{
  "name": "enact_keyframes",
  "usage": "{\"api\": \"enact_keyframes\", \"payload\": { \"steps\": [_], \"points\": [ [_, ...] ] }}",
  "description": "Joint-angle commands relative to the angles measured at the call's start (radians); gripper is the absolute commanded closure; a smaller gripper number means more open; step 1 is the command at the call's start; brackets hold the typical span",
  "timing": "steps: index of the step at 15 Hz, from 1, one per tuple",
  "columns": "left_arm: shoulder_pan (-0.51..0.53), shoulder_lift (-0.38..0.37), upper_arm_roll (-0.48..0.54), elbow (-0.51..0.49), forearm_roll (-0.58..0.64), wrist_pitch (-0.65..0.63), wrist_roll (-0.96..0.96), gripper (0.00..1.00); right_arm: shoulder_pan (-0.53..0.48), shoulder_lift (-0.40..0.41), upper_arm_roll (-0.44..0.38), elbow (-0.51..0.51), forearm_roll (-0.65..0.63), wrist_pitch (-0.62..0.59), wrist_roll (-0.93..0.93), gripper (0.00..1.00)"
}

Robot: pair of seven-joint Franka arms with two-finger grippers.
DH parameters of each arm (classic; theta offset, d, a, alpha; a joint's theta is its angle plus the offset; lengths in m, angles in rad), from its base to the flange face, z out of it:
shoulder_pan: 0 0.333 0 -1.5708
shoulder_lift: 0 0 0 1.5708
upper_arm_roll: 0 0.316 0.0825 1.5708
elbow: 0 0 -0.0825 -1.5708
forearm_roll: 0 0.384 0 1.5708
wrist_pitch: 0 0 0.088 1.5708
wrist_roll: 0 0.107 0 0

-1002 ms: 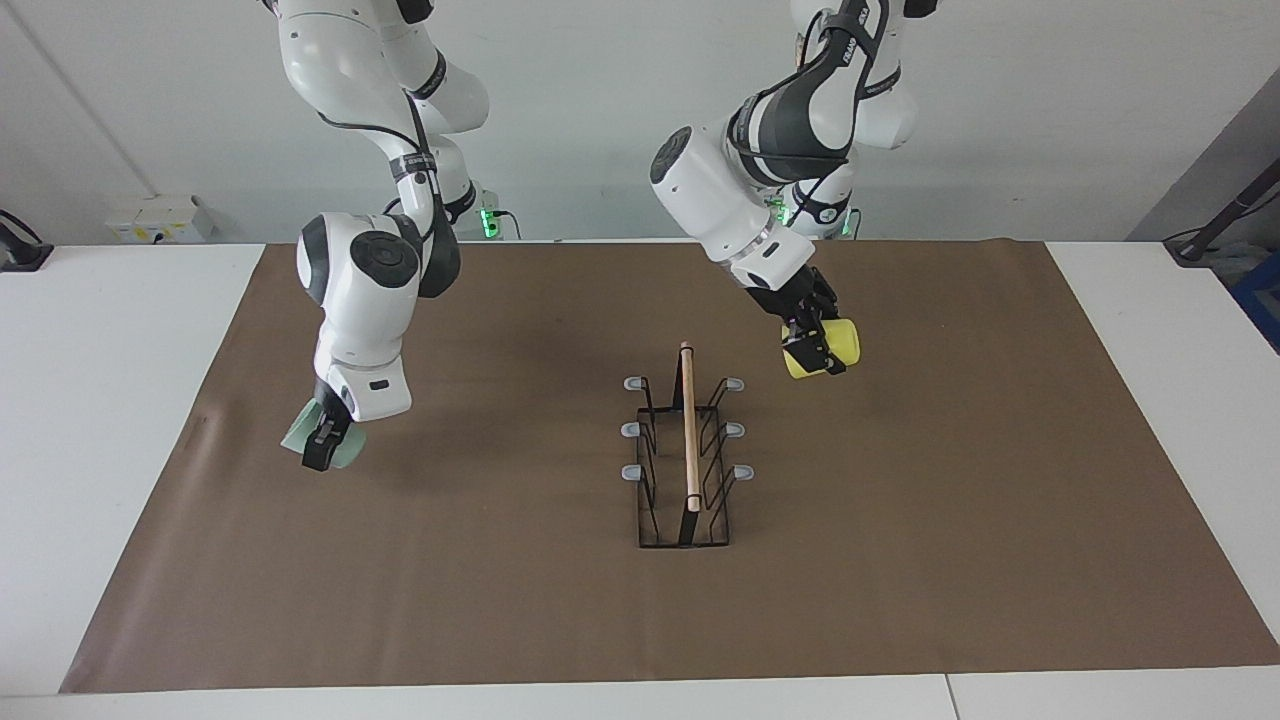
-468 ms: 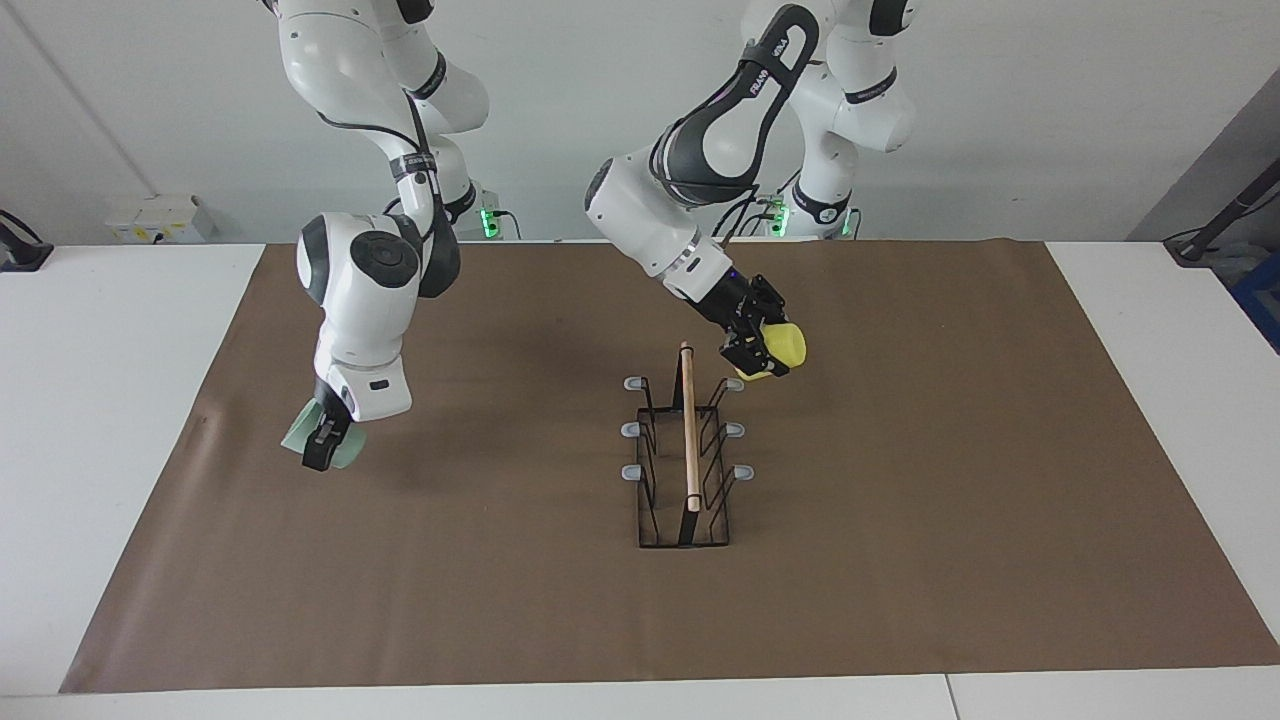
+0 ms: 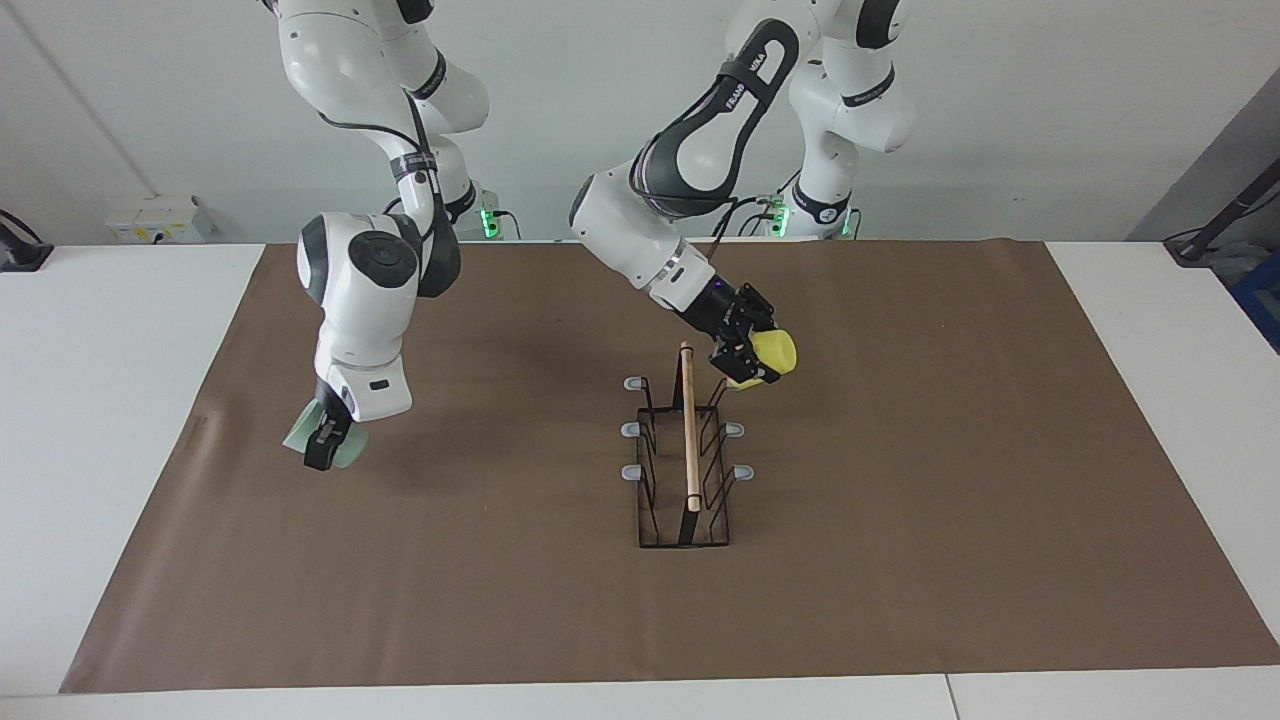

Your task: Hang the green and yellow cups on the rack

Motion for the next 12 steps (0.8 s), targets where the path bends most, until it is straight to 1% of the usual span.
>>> {"api": "enact_keyframes", "payload": {
  "steps": [1,12],
  "points": [
    [-0.032,0.036,0.013,0.028,0.014,-0.03,-0.023,1.0,0.017,-0.153,0.009,-0.035,0.149,-0.088,-0.126,1.0],
    [-0.024,0.043,0.017,0.028,0.063,-0.038,-0.032,1.0,0.014,-0.152,0.009,-0.035,0.161,-0.079,-0.112,1.0]
  ]
}}
